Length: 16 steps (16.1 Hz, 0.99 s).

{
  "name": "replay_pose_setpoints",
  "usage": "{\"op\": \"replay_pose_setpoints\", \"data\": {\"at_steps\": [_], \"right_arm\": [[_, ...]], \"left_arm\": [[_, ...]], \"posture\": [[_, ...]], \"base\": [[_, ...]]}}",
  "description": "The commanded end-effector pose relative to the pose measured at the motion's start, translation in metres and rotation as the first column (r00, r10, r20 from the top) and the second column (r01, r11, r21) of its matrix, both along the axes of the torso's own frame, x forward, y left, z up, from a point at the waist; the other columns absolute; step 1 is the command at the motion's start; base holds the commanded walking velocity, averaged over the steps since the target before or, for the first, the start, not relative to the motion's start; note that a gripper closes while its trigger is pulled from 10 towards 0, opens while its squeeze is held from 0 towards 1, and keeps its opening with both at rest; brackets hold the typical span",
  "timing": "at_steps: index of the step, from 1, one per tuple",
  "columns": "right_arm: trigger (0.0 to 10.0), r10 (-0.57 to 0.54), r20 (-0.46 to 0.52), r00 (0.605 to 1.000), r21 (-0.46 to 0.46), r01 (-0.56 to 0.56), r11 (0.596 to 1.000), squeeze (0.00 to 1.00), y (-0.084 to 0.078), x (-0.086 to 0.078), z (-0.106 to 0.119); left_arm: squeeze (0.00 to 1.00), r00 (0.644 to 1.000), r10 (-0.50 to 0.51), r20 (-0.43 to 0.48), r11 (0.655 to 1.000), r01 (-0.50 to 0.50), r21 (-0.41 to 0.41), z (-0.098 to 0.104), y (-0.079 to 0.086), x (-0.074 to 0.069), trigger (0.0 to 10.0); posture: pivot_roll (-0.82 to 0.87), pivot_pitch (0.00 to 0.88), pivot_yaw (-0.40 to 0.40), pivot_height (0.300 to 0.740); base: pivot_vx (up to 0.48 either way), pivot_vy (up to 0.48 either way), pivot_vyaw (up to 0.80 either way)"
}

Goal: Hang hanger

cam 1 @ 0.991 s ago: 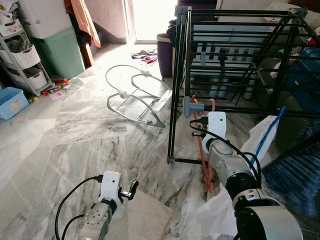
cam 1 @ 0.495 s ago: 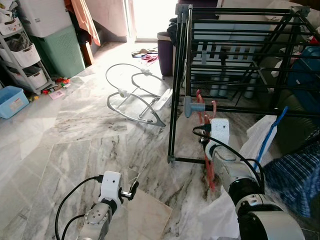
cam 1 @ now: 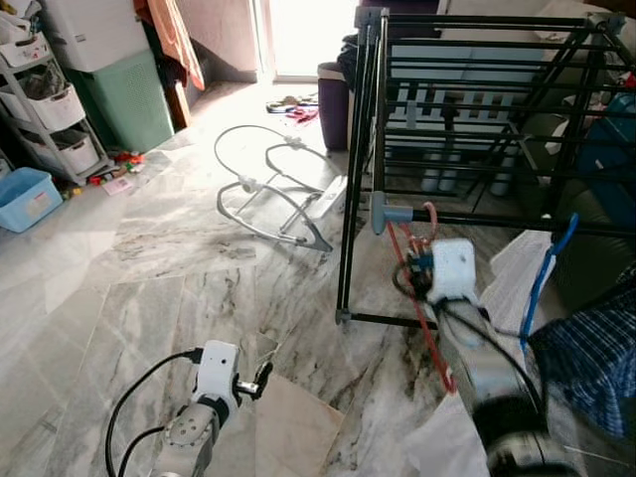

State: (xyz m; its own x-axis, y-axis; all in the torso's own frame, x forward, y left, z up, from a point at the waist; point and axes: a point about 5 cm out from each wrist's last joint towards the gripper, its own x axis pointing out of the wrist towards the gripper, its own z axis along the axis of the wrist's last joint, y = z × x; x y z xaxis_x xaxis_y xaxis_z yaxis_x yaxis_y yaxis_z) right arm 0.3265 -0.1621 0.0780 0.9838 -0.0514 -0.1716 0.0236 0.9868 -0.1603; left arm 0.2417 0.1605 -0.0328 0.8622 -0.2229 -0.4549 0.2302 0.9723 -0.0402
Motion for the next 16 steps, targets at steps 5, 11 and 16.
{"op": "replay_pose_setpoints", "data": {"at_steps": [5, 11, 16], "right_arm": [[10.0, 0.044, 0.122, 0.992, -0.066, -0.036, 0.997, 1.00, 0.001, -0.016, 0.010], [10.0, 0.028, 0.123, 0.992, -0.130, -0.012, 0.992, 1.00, -0.009, -0.042, -0.006], [10.0, 0.017, 0.150, 0.988, -0.157, 0.007, 0.988, 1.00, -0.010, -0.052, -0.005]], "left_arm": [[0.00, 0.999, 0.039, -0.014, 0.999, -0.039, 0.025, 0.001, 0.006, 0.004, 10.0], [0.00, 0.997, 0.073, -0.003, 0.983, -0.072, 0.168, 0.000, 0.010, 0.005, 10.0], [0.00, 0.993, 0.113, -0.017, 0.975, -0.108, 0.192, -0.003, 0.011, 0.002, 10.0]], "posture": [[-0.18, 0.000, 0.042, 0.740], [-0.17, 0.000, 0.040, 0.740], [-0.18, 0.000, 0.040, 0.740]], "base": [[0.000, 0.000, 0.00], [0.000, 0.000, 0.00], [0.000, 0.000, 0.00]]}}
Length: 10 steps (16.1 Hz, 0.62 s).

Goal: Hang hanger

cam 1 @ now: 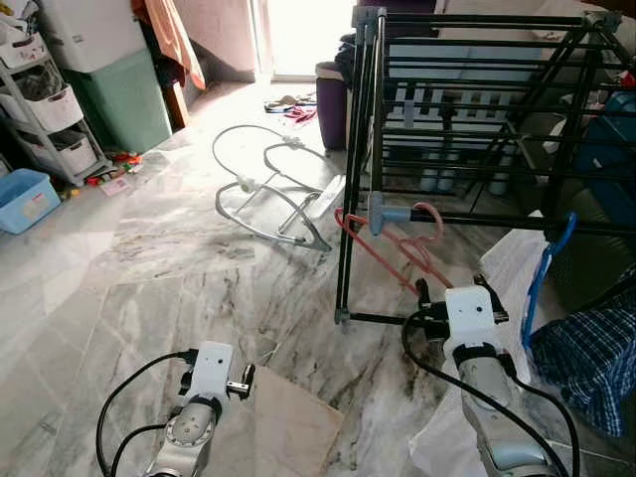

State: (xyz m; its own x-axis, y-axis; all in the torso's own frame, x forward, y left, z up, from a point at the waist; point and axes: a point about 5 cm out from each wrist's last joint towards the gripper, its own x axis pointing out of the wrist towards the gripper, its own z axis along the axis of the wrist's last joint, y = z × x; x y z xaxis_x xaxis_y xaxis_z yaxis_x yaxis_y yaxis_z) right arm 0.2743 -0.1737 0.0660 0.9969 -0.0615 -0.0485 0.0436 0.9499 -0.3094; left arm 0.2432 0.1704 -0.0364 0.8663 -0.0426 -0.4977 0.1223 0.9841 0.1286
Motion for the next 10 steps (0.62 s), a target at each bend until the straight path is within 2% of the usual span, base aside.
{"op": "replay_pose_setpoints", "data": {"at_steps": [1, 4, 10], "right_arm": [[10.0, 0.004, 0.036, 0.999, -0.002, -0.004, 1.000, 1.00, 0.0020, -0.0004, 0.0063], [10.0, 0.007, 0.032, 0.999, -0.004, -0.006, 1.000, 1.00, 0.0020, -0.0009, 0.0068], [10.0, 0.021, 0.019, 1.000, 0.005, -0.022, 1.000, 1.00, 0.0057, -0.0007, 0.0050]], "left_arm": [[0.00, 1.000, 0.004, -0.007, 1.000, -0.004, 0.021, 0.0003, 0.0014, 0.0018, 10.0], [0.00, 1.000, 0.010, -0.006, 0.999, -0.010, 0.032, 0.0014, 0.0013, 0.0041, 10.0], [0.00, 1.000, 0.014, -0.017, 0.999, -0.013, 0.045, -0.0024, 0.0033, -0.0019, 10.0]], "posture": [[-0.18, 0.000, 0.040, 0.740], [-0.19, 0.000, 0.041, 0.740], [-0.17, 0.000, 0.037, 0.740]], "base": [[0.000, 0.000, 0.00], [0.000, 0.000, 0.00], [0.000, 0.000, 0.00]]}}
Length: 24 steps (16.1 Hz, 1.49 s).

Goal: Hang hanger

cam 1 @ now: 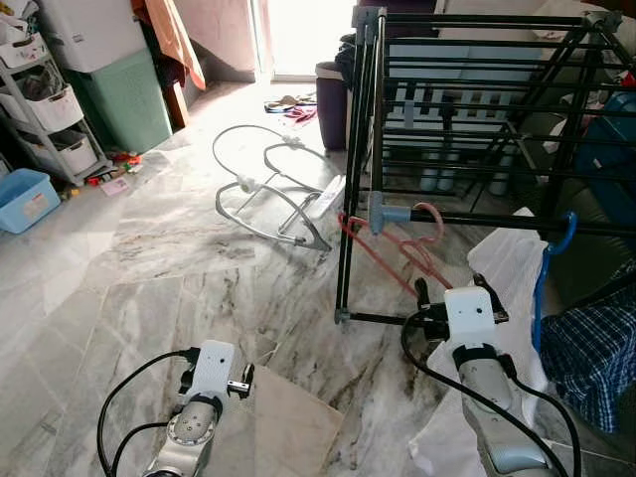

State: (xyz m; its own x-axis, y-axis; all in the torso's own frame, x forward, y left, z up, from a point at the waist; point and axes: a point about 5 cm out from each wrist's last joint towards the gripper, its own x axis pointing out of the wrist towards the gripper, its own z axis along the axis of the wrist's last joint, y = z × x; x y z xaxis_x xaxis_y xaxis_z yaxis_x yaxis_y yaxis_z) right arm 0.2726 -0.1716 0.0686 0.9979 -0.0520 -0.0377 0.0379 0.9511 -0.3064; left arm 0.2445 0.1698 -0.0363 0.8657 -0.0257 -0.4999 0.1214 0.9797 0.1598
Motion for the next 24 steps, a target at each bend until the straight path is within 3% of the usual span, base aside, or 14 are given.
{"op": "replay_pose_setpoints", "data": {"at_steps": [1, 5, 10, 24], "right_arm": [[10.0, 0.015, 0.006, 1.000, 0.004, -0.015, 1.000, 1.00, 0.005, 0.001, 0.002], [10.0, 0.027, 0.007, 1.000, 0.006, -0.027, 1.000, 1.00, 0.008, 0.006, 0.004], [10.0, 0.033, 0.007, 0.999, 0.005, -0.033, 0.999, 1.00, 0.010, 0.011, 0.006], [10.0, 0.006, -0.015, 1.000, 0.021, -0.006, 1.000, 1.00, 0.010, 0.015, 0.000]], "left_arm": [[0.00, 1.000, 0.014, -0.016, 1.000, -0.014, 0.014, -0.003, 0.004, -0.004, 10.0], [0.00, 1.000, 0.023, 0.000, 1.000, -0.023, 0.013, 0.000, 0.004, -0.001, 10.0], [0.00, 0.999, 0.000, 0.053, 1.000, 0.001, -0.023, 0.010, -0.010, 0.012, 10.0], [0.00, 0.999, -0.023, 0.035, 1.000, 0.024, -0.006, 0.009, -0.009, 0.012, 10.0]], "posture": [[-0.17, 0.000, 0.037, 0.740], [-0.16, 0.000, 0.033, 0.740], [-0.16, 0.000, 0.030, 0.740], [-0.16, 0.000, 0.040, 0.740]], "base": [[0.000, 0.000, 0.00], [0.000, 0.000, 0.00], [-0.212, 0.000, 0.00], [-0.275, 0.000, 0.00]]}}
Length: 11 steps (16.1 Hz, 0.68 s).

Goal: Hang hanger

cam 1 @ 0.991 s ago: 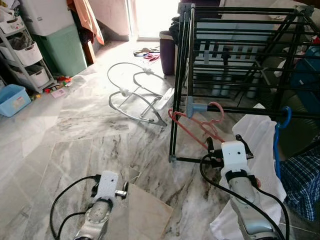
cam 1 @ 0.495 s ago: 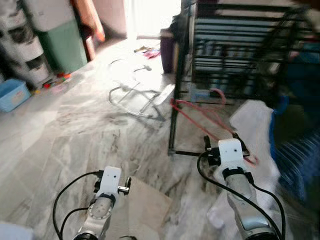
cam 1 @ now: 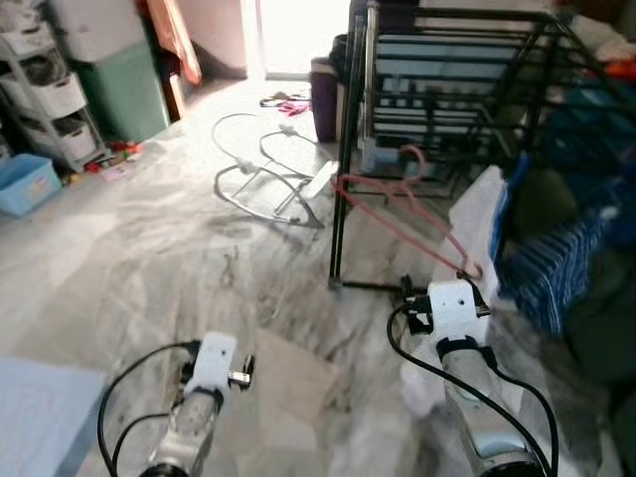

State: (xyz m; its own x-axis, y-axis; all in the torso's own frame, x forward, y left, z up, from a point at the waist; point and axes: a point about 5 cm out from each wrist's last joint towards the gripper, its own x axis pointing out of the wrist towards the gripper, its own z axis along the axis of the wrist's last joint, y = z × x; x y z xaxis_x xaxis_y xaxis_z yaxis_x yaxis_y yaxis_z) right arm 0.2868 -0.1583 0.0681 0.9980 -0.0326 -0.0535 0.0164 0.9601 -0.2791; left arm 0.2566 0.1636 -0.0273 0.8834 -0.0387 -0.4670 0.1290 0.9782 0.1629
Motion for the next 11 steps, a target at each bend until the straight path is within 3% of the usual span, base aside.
{"op": "replay_pose_setpoints", "data": {"at_steps": [1, 5, 8, 9, 10, 11], "right_arm": [[10.0, -0.010, -0.001, 1.000, -0.006, 0.010, 1.000, 1.00, -0.003, 0.002, 0.000], [10.0, -0.009, -0.015, 1.000, 0.002, 0.009, 1.000, 0.99, -0.001, 0.003, -0.004], [10.0, -0.010, -0.052, 0.999, 0.030, 0.012, 0.999, 0.93, -0.004, -0.002, -0.014], [10.0, -0.012, -0.100, 0.995, 0.036, 0.016, 0.999, 0.76, -0.008, -0.008, -0.026], [10.0, -0.015, -0.115, 0.993, 0.039, 0.020, 0.999, 0.73, -0.009, -0.010, -0.030], [10.0, -0.016, -0.161, 0.987, 0.053, 0.025, 0.998, 0.35, -0.011, -0.015, -0.040]], "left_arm": [[0.00, 1.000, -0.010, -0.002, 1.000, 0.010, -0.004, 0.000, -0.002, 0.000, 10.0], [0.00, 1.000, -0.012, -0.004, 1.000, 0.012, 0.002, -0.001, -0.001, -0.001, 10.0], [0.00, 1.000, -0.017, -0.020, 1.000, 0.017, 0.007, -0.004, -0.003, -0.004, 10.0], [0.00, 0.999, -0.022, -0.037, 1.000, 0.023, 0.010, -0.007, -0.003, -0.008, 10.0], [0.00, 0.999, -0.024, -0.041, 1.000, 0.024, 0.011, -0.008, -0.003, -0.009, 10.0], [0.00, 0.998, -0.028, -0.053, 1.000, 0.028, 0.014, -0.010, -0.003, -0.010, 10.0]], "posture": [[-0.15, 0.000, 0.040, 0.740], [-0.15, 0.000, 0.044, 0.740], [-0.16, 0.000, 0.046, 0.740], [-0.16, 0.000, 0.047, 0.740], [-0.16, 0.000, 0.046, 0.740], [-0.16, 0.000, 0.040, 0.740]], "base": [[-0.274, 0.000, 0.00], [-0.277, 0.000, 0.00], [-0.276, 0.000, 0.00], [-0.274, 0.000, 0.00], [-0.274, 0.000, 0.00], [-0.266, 0.000, 0.00]]}}
